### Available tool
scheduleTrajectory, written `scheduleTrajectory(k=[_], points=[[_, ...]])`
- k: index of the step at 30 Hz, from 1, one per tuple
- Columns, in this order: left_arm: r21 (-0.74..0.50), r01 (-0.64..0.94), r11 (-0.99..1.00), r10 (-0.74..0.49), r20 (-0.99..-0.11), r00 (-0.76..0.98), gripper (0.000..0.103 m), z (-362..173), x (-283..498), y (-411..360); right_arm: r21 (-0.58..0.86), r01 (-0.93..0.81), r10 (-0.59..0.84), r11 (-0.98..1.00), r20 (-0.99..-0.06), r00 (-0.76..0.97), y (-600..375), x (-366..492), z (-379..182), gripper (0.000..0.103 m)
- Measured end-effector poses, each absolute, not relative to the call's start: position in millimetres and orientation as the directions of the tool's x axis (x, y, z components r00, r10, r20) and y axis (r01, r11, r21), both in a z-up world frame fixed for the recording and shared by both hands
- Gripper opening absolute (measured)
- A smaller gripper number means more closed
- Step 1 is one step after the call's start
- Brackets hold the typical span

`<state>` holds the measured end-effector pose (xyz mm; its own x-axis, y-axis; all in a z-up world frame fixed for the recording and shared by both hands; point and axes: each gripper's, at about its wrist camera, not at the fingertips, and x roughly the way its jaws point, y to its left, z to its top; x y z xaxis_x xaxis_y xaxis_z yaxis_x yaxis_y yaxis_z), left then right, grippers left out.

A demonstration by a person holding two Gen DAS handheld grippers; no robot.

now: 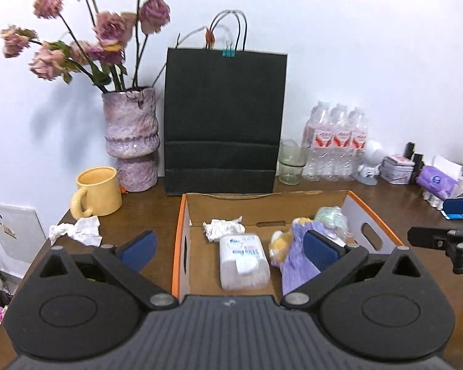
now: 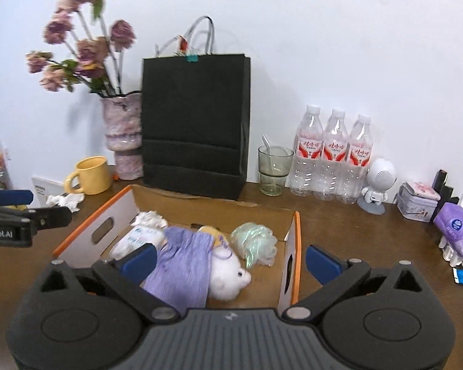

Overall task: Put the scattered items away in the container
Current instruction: 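Grasp the yellow soap bar with the left tool while the right tool grasps the blue snack packet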

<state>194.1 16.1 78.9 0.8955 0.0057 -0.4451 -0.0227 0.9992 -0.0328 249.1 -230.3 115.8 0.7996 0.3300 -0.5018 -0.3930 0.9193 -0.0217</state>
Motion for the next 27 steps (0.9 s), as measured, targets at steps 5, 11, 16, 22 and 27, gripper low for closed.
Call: scheduleTrajectory(k=[5, 11, 16, 22, 27], points=[[-0.035, -0.027, 0.999, 0.011, -0.395, 0.919, 0.103, 64, 150, 16, -0.023, -0.41, 0.351, 0.912, -0.475, 0.807, -240, 206, 96, 0.103], [-0.036, -0.04, 0.999, 0.023, -0.399, 0.917, 0.103, 37, 115, 15, 0.007, -0.39, 0.346, 0.921, -0.477, 0.808, -250, 172, 62, 0.103], [-0.033, -0.044, 0.998, 0.025, -0.431, 0.902, 0.103, 13, 96, 13, -0.011, -0.366, 0.315, 0.931, -0.484, 0.816, -259, 154, 38, 0.103], [-0.052, -0.03, 0.998, 0.001, -0.484, 0.875, 0.103, -10, 91, 7, 0.001, -0.322, 0.277, 0.947, -0.51, 0.814, -272, 148, 15, 0.103], [-0.046, -0.03, 0.998, 0.002, -0.518, 0.856, 0.103, -21, 95, -1, 0.007, -0.285, 0.245, 0.958, -0.536, 0.808, -281, 151, 2, 0.103]])
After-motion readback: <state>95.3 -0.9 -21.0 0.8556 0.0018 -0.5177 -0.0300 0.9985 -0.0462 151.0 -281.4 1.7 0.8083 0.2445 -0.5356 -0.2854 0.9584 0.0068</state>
